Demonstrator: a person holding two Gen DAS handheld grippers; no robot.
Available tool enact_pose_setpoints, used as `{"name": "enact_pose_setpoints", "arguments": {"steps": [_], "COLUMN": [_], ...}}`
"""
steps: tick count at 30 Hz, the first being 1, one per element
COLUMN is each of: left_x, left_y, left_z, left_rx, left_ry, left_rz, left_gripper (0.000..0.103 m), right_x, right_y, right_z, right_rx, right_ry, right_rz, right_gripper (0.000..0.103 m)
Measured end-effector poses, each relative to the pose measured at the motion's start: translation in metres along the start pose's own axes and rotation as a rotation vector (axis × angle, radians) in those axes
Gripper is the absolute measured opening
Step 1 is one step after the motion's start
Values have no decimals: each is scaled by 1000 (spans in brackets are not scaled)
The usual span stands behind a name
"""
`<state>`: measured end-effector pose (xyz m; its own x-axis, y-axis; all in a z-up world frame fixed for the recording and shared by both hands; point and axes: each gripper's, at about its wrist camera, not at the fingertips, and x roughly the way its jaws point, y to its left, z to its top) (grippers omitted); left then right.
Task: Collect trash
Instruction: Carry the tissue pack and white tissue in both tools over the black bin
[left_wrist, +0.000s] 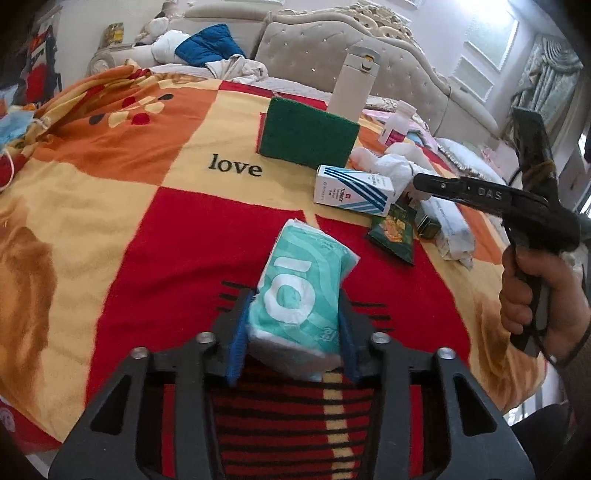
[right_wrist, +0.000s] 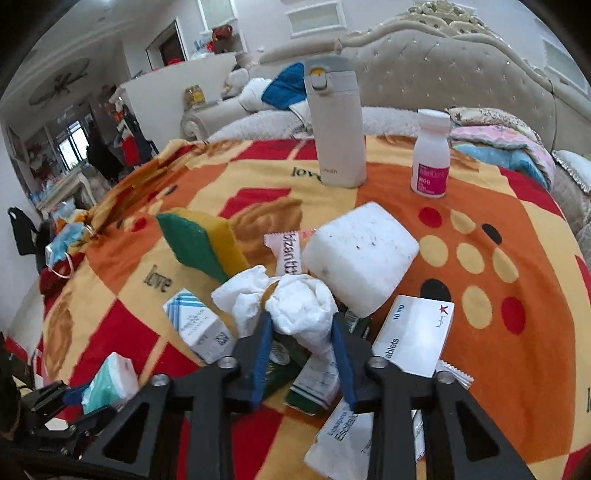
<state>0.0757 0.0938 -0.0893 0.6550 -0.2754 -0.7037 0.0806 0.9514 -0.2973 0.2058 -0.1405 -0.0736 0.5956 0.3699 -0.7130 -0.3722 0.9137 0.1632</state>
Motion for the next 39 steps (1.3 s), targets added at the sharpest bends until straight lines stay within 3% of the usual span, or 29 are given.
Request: {"name": "enact_pose_setpoints", "arguments": {"steps": [10, 23, 26, 31, 39], "left_x": [-41, -51, -49, -44, -42], "left_y": [-20, -93, -109, -132, -159], "left_z": [5, 2, 0, -6, -9], "left_rx": [21, 85, 104, 138, 177], "left_ry": [-87, -94, -87, -66, -53], "left_rz": [22, 41, 49, 47, 44], "left_gripper": [36, 37, 37, 37, 37], "right_x": [-77, -167, -171, -191, -210], "right_y": [4, -41, -58, -72, -79], "right_z": [-21, -119, -142, -145, -156], "right_rx": [12, -25, 44, 91, 93], "right_ry": [-114, -190, -190, -252, -266], "right_rz": [34, -43, -20, -20, -71], "right_gripper": [23, 23, 23, 23, 23]}}
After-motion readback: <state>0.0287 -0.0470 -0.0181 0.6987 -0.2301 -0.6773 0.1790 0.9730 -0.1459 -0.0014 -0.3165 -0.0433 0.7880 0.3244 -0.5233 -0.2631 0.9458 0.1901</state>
